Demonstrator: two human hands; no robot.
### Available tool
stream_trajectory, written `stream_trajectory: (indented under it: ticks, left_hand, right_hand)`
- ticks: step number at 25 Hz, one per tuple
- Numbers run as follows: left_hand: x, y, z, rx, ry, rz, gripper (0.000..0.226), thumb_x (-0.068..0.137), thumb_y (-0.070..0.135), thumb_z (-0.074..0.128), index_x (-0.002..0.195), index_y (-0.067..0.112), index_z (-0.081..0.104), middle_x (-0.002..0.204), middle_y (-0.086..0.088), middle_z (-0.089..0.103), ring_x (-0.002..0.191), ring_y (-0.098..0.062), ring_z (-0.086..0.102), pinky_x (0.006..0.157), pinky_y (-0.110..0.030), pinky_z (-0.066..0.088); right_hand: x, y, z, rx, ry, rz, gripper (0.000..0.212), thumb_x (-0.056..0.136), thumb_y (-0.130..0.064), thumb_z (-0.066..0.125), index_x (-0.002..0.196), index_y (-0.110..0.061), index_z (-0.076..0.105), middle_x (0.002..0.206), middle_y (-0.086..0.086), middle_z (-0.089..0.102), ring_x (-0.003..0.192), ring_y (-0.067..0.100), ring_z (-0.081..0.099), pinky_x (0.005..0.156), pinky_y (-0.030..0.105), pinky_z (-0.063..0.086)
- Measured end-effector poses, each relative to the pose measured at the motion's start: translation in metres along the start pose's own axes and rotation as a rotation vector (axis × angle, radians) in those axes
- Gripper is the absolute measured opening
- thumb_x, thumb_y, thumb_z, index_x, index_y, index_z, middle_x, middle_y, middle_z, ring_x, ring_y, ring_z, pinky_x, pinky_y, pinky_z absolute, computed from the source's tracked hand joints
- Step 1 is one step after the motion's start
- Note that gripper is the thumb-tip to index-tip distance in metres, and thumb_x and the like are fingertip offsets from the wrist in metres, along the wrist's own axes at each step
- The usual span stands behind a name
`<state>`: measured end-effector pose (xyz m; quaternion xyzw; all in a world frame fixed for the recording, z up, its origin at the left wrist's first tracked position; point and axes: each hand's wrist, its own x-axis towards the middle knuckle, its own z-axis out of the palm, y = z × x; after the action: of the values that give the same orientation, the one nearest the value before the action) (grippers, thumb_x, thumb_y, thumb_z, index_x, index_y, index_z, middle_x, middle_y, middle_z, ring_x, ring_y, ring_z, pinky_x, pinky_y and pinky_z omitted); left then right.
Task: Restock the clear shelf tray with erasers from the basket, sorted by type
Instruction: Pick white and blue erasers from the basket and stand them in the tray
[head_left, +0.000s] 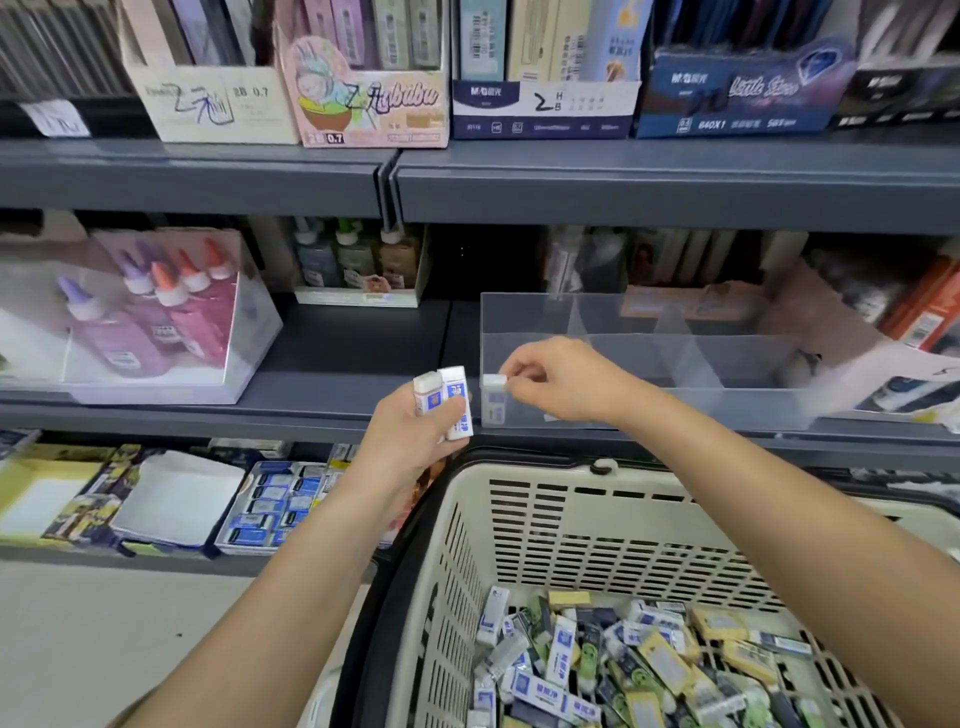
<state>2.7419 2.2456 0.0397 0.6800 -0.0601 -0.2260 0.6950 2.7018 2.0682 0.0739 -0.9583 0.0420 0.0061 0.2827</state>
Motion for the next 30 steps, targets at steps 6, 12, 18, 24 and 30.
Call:
stream_trajectory:
  ticks: [6, 12, 18, 24, 30]
  left_hand:
    - [0.006, -0.004, -0.006, 0.04, -0.021, 0.009, 0.025, 0.091, 0.008, 0.057, 0.115, 0.014, 0.06, 0.101, -0.002, 0.069, 0.094, -0.014, 0.067, 0.078, -0.028, 0.056]
    - [0.004, 0.008, -0.015, -0.031, -0.103, 0.04, 0.019, 0.088, 0.008, 0.061, 0.107, 0.009, 0.064, 0.088, -0.001, 0.073, 0.083, -0.012, 0.07, 0.069, -0.023, 0.056]
    - [-0.008, 0.019, 0.003, -0.108, -0.116, 0.044, 0.007, 0.092, 0.007, 0.054, 0.094, 0.012, 0.059, 0.082, -0.005, 0.071, 0.072, -0.01, 0.069, 0.062, -0.021, 0.056]
    - [-0.004, 0.02, -0.002, -0.04, -0.025, 0.019, 0.013, 0.094, 0.011, 0.05, 0.104, 0.012, 0.058, 0.101, -0.004, 0.063, 0.095, -0.014, 0.062, 0.073, -0.028, 0.055]
    - [0.003, 0.014, -0.008, 0.082, 0.023, 0.051, 0.028, 0.093, 0.004, 0.051, 0.118, 0.013, 0.058, 0.108, 0.002, 0.06, 0.098, -0.015, 0.057, 0.077, -0.023, 0.05]
  right_hand:
    - [0.001, 0.0, 0.01, -0.199, -0.111, -0.007, 0.028, 0.084, -0.026, 0.059, 0.112, -0.023, 0.061, 0.112, -0.003, 0.066, 0.104, 0.018, 0.059, 0.086, 0.04, 0.051]
    - [-0.011, -0.016, 0.007, -0.099, 0.265, -0.137, 0.033, 0.085, -0.029, 0.057, 0.116, -0.022, 0.062, 0.11, -0.008, 0.065, 0.103, 0.01, 0.056, 0.092, 0.029, 0.044]
    - [-0.008, -0.026, -0.006, 0.453, 0.29, -0.062, 0.012, 0.087, -0.011, 0.06, 0.082, -0.019, 0.068, 0.074, -0.006, 0.068, 0.062, 0.0, 0.064, 0.059, 0.013, 0.048]
    - [0.01, -0.008, -0.017, 0.302, 0.35, 0.056, 0.007, 0.085, -0.023, 0.066, 0.079, -0.027, 0.066, 0.073, -0.003, 0.071, 0.065, 0.003, 0.067, 0.068, 0.013, 0.05]
    - [0.014, -0.007, 0.003, 0.099, 0.105, 0.096, 0.011, 0.089, -0.02, 0.061, 0.096, -0.019, 0.069, 0.095, -0.001, 0.07, 0.089, 0.011, 0.066, 0.09, 0.031, 0.051]
